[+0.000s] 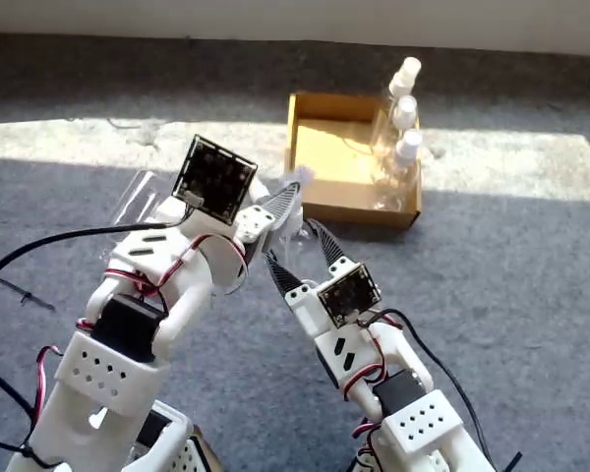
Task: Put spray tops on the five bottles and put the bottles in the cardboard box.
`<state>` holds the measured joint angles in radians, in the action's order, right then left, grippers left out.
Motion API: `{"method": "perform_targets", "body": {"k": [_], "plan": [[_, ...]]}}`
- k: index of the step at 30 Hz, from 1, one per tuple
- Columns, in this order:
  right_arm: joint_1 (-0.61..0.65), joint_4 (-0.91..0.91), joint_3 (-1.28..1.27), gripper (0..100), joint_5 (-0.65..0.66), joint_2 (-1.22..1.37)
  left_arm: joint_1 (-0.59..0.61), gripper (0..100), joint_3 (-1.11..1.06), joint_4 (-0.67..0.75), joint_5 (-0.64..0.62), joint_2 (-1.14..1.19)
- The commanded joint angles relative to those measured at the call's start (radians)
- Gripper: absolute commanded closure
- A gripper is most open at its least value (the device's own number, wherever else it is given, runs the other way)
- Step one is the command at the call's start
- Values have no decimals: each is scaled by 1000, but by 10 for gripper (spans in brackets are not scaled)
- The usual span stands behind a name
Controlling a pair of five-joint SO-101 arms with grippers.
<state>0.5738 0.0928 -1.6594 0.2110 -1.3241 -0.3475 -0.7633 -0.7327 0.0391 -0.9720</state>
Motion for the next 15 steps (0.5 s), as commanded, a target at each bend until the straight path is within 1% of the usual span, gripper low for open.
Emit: {"method": "perform_targets", "body": {"k": [1, 10, 15], "plan": [[-12, 19, 10, 994, 6, -10, -22, 801, -24, -9, 18, -19], [-13, 19, 10, 994, 6, -10, -22, 801, -71, -11, 18, -28], [-13, 19, 12, 994, 6, -10, -22, 801, -7, -14, 18, -30]]}}
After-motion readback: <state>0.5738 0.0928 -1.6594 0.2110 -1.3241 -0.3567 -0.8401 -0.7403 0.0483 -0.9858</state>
